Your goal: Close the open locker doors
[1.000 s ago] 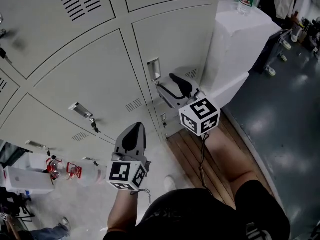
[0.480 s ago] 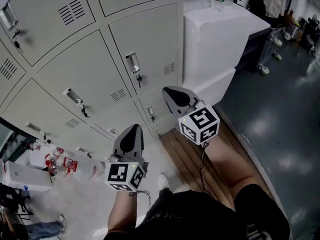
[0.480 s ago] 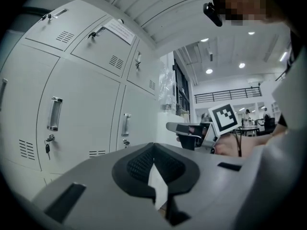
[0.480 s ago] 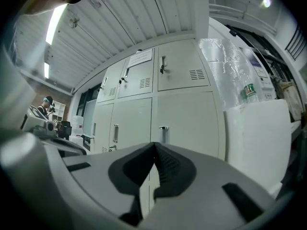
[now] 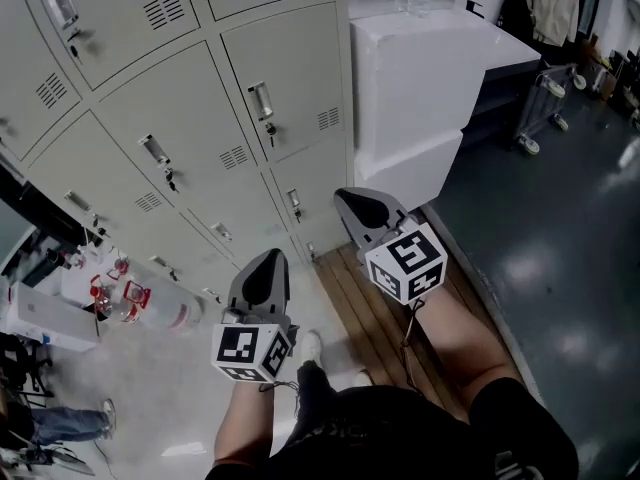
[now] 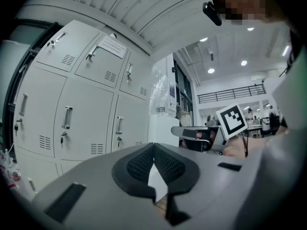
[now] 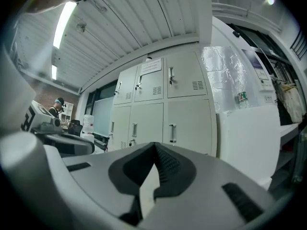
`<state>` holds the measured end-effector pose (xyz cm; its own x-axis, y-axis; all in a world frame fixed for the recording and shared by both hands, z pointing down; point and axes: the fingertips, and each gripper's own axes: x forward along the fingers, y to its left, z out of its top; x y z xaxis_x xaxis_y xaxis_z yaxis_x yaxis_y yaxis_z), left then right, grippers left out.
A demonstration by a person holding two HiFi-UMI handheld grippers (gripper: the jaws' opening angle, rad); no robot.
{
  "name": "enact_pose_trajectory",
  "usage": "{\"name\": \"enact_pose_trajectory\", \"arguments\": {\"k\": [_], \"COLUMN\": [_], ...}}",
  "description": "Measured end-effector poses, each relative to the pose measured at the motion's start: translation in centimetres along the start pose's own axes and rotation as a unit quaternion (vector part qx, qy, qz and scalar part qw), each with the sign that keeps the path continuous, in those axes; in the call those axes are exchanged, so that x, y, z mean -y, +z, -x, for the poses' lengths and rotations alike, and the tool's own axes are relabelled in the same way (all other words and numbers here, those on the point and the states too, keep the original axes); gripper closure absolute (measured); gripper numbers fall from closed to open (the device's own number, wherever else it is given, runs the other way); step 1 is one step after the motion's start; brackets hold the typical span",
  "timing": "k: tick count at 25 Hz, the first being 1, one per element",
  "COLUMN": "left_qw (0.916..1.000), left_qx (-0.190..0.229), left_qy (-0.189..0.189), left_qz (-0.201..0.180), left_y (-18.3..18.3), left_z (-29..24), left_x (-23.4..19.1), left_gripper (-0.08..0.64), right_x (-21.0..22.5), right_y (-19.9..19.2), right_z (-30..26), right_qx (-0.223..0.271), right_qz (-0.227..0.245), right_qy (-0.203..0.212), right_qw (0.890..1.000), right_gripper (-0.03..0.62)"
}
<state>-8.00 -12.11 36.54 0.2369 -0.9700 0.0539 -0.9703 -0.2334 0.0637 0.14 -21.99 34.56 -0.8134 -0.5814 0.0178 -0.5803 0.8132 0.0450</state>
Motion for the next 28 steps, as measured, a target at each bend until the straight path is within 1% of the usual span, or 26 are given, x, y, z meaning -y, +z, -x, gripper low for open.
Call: {"name": "enact_pose_trajectory", "arguments": {"k": [3,6,10,14,21,28], "left_qw": [0.9998,0.9993,0.9981,0.9973,0.9972,0.9988], "left_qx": [-0.001,-0.002,0.002,0.004,0.007,0.005], "left_qy": [0.019,0.038,0.061,0.074,0.075,0.049], "left_qz": [0.0,-0.002,-0.001,0.0,0.001,-0.001], "left_y": [-0.4,-0.6,-0.3,0.0,0.1,0.2], "left_z": [2.6,5.1,7.7,9.9,14.0,16.9], "left_x": [1.2,1.4,0.7,-0.4,-2.8,-4.5], "left_gripper": [0.555,0.555,0.555,0.555,0.555,0.555], "right_x": [-1.6,-3.2,-5.5,-7.9,-12.4,-15.8], "right_y": [-0.5,-0.8,-0.7,-0.5,-0.7,-0.7], "right_z": [2.0,3.4,4.0,4.3,4.2,4.8], "right_qx": [-0.004,-0.005,-0.006,-0.003,-0.004,-0.008], "right_qz": [-0.003,-0.008,-0.006,-0.005,-0.02,-0.033], "right_qy": [0.012,0.02,0.03,0.038,0.032,0.005], "right_qw": [1.0,1.0,1.0,0.999,0.999,0.999], "right_gripper": [0.591,0.591,0.591,0.591,0.591,0.591]}}
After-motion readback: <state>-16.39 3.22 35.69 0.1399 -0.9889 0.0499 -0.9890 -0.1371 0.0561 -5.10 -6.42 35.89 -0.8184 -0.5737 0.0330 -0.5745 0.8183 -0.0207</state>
